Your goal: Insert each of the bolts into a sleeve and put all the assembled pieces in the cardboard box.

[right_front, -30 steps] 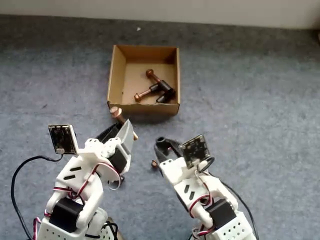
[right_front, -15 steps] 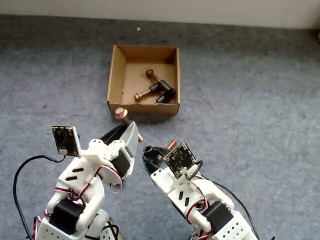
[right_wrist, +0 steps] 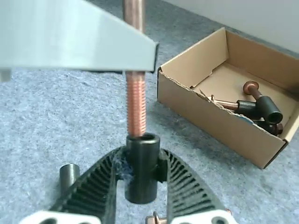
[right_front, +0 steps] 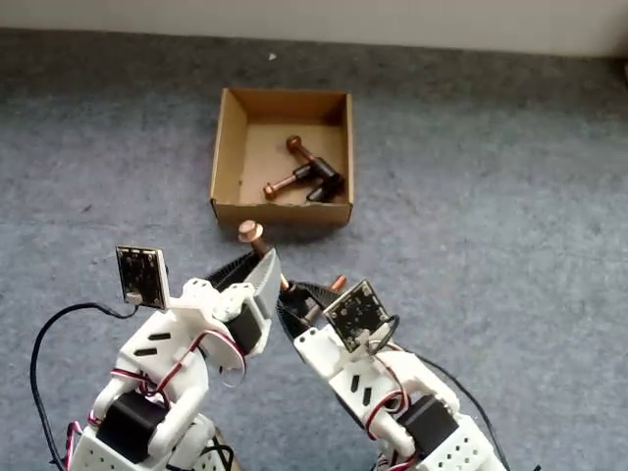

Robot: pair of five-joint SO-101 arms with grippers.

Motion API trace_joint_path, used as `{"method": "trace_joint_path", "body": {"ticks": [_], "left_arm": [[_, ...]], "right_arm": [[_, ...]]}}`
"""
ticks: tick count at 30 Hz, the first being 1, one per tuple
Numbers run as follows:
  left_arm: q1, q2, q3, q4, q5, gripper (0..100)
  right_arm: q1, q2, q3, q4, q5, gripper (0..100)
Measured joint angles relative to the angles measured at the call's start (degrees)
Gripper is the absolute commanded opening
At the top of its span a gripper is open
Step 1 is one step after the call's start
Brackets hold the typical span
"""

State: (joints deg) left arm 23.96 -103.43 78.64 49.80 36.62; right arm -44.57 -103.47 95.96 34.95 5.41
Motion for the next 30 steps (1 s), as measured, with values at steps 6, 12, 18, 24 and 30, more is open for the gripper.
{"method": "trace_joint_path", "body": {"ticks": [6, 12, 18, 24, 30], "left_arm": [[-0.2, -0.1, -0.1, 0.6, 0.0, 1], [-0.2, -0.1, -0.1, 0.6, 0.0, 1], [0.0, 0.0, 0.0, 0.7, 0.0, 1], [0.3, 0.0, 0.8, 0.7, 0.0, 1], [0.4, 0.0, 0.8, 2.4, 0.0, 1]], "right_arm": [[0.0, 0.0, 0.0, -1.1, 0.2, 0.5], [-0.3, 0.0, 0.0, -1.4, 0.2, 0.5], [-1.7, 0.0, 0.0, -2.0, 0.1, 0.5], [-1.8, 0.0, 0.0, -2.0, 0.1, 0.5], [-2.0, 0.0, 0.0, -2.0, 0.1, 0.5]]}}
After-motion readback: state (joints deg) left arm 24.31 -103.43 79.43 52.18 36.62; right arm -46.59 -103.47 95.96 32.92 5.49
